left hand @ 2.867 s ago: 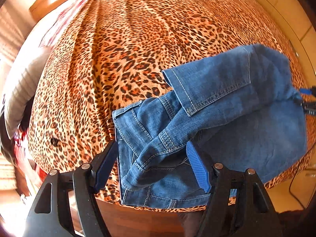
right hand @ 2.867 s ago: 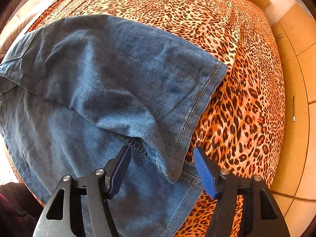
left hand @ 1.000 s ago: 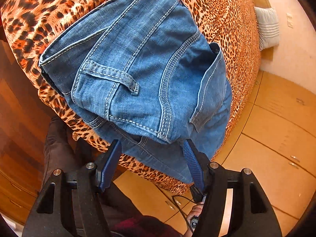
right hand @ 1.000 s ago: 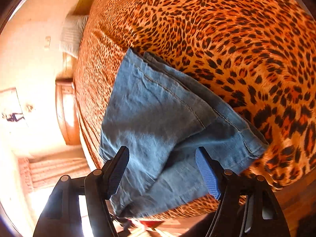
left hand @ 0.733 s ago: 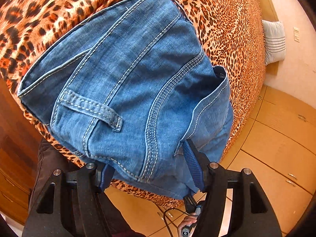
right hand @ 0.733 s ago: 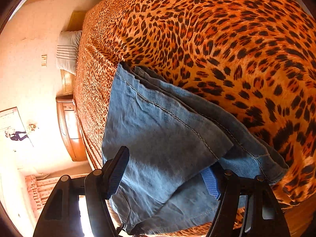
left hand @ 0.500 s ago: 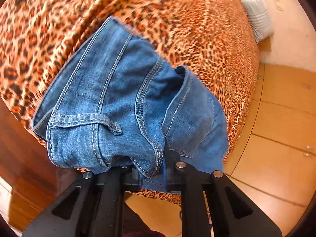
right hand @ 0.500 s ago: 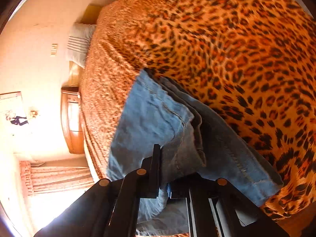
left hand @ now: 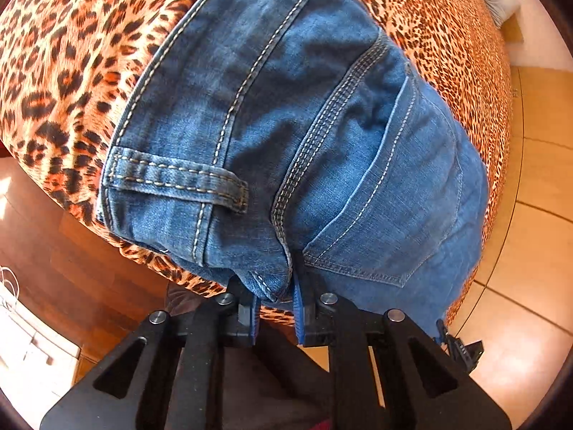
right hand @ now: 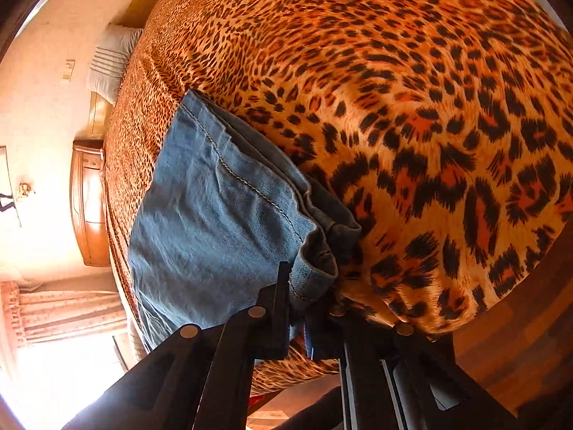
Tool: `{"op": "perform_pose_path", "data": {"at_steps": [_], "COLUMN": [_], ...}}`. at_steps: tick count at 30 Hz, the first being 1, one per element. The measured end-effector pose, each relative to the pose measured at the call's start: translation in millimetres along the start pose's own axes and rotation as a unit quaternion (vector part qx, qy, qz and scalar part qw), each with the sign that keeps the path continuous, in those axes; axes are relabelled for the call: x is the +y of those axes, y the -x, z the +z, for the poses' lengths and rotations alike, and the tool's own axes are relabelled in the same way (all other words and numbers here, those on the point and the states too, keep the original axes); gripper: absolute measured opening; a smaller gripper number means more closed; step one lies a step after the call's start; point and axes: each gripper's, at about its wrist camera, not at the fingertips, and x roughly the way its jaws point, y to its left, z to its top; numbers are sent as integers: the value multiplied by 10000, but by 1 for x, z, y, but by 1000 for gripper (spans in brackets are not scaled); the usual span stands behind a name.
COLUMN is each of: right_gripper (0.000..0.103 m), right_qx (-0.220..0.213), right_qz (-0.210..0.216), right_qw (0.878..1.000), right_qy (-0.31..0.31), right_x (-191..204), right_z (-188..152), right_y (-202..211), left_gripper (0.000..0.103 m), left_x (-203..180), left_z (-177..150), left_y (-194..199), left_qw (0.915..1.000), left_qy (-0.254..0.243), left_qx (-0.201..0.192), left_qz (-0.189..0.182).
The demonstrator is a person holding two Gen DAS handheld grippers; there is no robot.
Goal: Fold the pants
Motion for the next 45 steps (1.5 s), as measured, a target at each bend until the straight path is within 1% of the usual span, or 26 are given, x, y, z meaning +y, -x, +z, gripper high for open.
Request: {"op": "perform_pose_path", "data": {"at_steps": [1,3,4,6,7,10,11,12,14,17,20,21,22,23,24,26,28,30,32,34,35,36,38,39,41,45], "right_gripper": [15,29,32,36,37,49,55,55,56,56,56,51,40,17,13,12,12,13,19,22,30,37,41,48,59,60], "right_qx": [-76,-324,-476,-760,-841,-800,-721,-660,-436,-257,-144,-63,-74,-46,-102,-403,-195,-23,-181,-253,-313,-400,-607,-669,-584,-159], "right_qz": [-190,-442,-571,-794,-811,-579,-426,-333,-185,-391,-899,-977,-1144,-1229,-1146,-1033,-1332,-1640,-1774,-1675,-1686,-1681,-1500,-1419,-1153,-940], "right_qw": [9997,9980,9966,9927,9914,9922,9930,9931,9935,9912,9848,9820,9764,9721,9712,9675,9666,9597,9549,9588,9592,9594,9609,9619,9680,9781], "right_qy": [159,304,346,490,587,764,835,910,1038,1237,1481,1616,1831,1995,2085,2271,2182,2284,2373,2282,2248,2229,2249,2238,2153,1851], "right_x": [4,6,7,11,15,36,46,53,74,101,113,116,121,128,135,147,141,139,143,142,142,140,138,138,129,102], "right_z": [3,12,18,30,37,64,74,81,99,116,124,124,123,123,124,129,139,136,128,124,121,116,106,96,79,39], "right_y": [8,28,40,58,62,54,44,35,9,-29,-54,-61,-63,-63,-58,-45,-58,-74,-73,-65,-58,-45,-20,-8,9,21], "left_gripper": [21,33,39,39,40,62,63,63,63,63,63,61,56,41,35,35,31,30,30,32,34,38,49,53,61,62], "left_x": [0,5,9,17,21,26,25,24,22,14,14,12,9,6,-3,-12,-21,-24,-27,-22,-19,-10,1,8,25,54], "left_z": [-2,-9,-13,-12,-4,35,52,69,97,123,126,125,124,122,123,124,129,129,131,127,125,117,103,94,70,16], "left_y": [8,27,38,61,72,92,93,90,78,52,39,39,41,46,47,45,29,24,29,39,47,59,78,86,97,85], "left_qw": [9999,9984,9972,9961,9960,9952,9942,9938,9947,9965,9973,9973,9974,9973,9972,9964,9933,9921,9933,9950,9960,9965,9953,9952,9964,9962], "left_qy": [-170,-560,-732,-823,-762,-261,-119,13,236,503,564,567,530,449,349,81,-133,-103,-66,-25,5,22,60,55,111,543], "left_qx": [0,-55,-73,-217,-384,-902,-1000,-1035,-907,-595,-408,-422,-476,-568,-654,-769,-676,-661,-640,-585,-597,-629,-791,-834,-808,-437], "left_qz": [-10,-89,-130,-217,-271,-275,-368,-405,-412,-305,-247,-193,-143,-130,-36,355,926,1059,958,812,666,545,559,511,219,-516]}}
